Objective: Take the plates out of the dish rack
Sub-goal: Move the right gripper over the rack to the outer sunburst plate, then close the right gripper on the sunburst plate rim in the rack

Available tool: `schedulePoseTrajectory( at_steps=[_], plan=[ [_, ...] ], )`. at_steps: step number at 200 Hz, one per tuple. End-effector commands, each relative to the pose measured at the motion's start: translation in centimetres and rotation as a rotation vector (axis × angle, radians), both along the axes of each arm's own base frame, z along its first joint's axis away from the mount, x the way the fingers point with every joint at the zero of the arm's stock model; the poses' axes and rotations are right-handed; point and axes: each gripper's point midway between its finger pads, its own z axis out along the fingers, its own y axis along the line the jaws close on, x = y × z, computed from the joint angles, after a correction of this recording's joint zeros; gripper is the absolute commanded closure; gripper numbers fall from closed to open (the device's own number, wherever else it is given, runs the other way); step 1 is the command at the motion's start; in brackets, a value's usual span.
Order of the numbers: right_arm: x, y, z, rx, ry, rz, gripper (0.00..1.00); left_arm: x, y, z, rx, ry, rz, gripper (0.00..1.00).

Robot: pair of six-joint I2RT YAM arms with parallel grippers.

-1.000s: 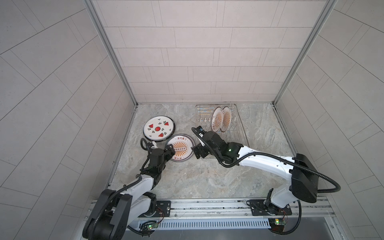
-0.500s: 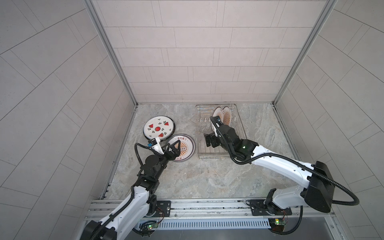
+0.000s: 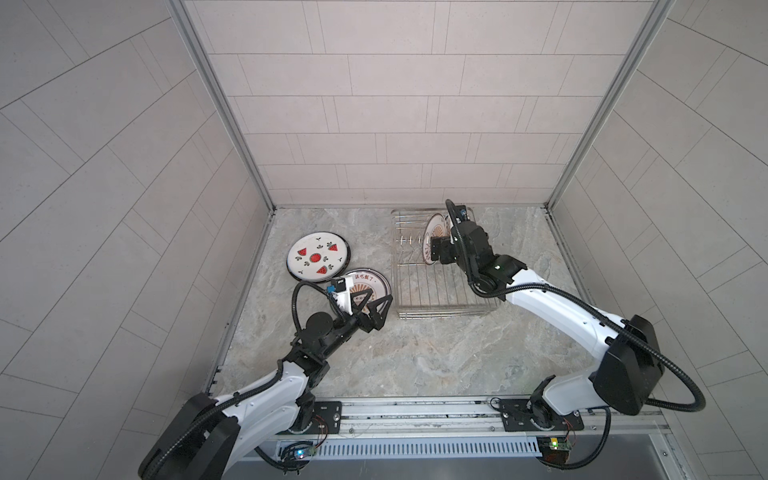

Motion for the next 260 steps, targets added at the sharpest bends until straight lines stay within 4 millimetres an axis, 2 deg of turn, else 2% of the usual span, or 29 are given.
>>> schedulePoseTrajectory(
  at_steps=[1,26,45,67,90,119,211,251,260],
  plan=[
    [1.7,-0.8,-0.9,-0.02,0.04,-0.059,0.13,0.4,0.4,2.0,0.034,-0.089,0.038,0.0],
    [3.6,-0.9,-1.7,-0.051,0.065,-0.089,0.37,0.5,0.9,1.9,0.05,-0.093,0.068,0.0],
    [5.0,-0.7,-2.6,-0.079,0.092,-0.107,0.47,0.3,0.6,2.0,0.042,-0.092,0.049,0.0],
    [6.4,-0.8,-3.8,-0.108,0.133,-0.135,0.52,0.2,0.4,2.1,0.032,-0.094,0.036,0.0],
    [7.3,-1.3,-4.5,-0.136,0.137,-0.17,0.53,0.2,0.4,2.0,0.035,-0.091,0.038,0.0],
    [7.7,-1.5,-5.0,-0.139,0.142,-0.182,0.55,0.1,0.4,2.1,0.021,-0.084,0.031,0.0],
    [9.5,-1.2,-7.3,-0.141,0.173,-0.211,0.82,0.1,1.4,1.5,0.032,-0.039,0.082,0.0],
    [9.6,-1.5,-7.6,-0.158,0.166,-0.244,0.83,0.2,1.0,1.5,0.024,-0.02,0.063,0.0],
    [9.6,-1.6,-7.6,-0.161,0.163,-0.252,0.86,0.2,0.9,1.5,0.022,-0.02,0.059,0.0]
  ],
)
